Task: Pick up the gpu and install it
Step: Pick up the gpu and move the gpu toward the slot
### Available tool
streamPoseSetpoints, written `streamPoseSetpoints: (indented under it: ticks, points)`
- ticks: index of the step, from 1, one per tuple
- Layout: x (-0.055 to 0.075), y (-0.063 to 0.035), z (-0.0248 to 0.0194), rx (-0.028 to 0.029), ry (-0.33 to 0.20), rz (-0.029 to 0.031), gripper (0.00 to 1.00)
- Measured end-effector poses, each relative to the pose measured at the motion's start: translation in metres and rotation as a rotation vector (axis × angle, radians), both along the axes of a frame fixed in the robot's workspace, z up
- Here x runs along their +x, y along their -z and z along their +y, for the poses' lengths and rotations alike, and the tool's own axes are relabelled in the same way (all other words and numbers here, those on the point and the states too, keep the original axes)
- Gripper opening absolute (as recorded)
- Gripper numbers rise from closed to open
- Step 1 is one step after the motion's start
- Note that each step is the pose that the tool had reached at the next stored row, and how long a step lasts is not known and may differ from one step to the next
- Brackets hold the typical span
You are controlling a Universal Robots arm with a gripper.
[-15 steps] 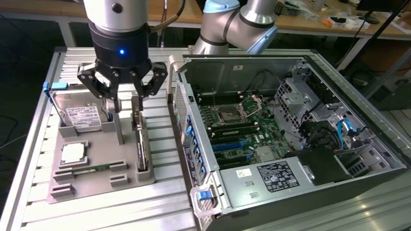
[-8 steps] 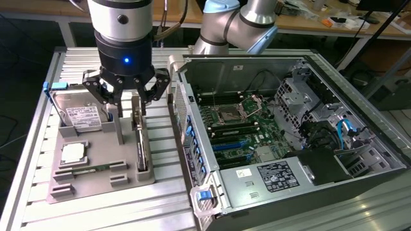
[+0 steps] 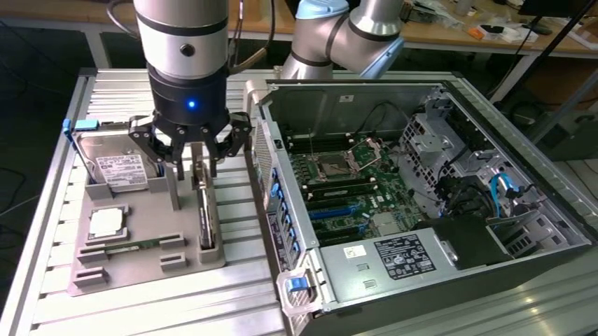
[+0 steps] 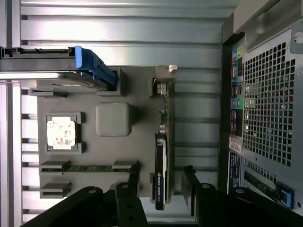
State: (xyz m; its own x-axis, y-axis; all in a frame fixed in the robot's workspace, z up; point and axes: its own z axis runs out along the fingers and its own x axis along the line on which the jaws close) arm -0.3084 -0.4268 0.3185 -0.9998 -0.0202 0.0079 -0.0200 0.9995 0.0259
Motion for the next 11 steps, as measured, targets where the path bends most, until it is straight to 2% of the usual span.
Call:
streamPoseSetpoints:
  ticks: [11]
  points:
    - [0.002,0.0203,-0.0020,0.0001,0.000,-0.0001,0.48]
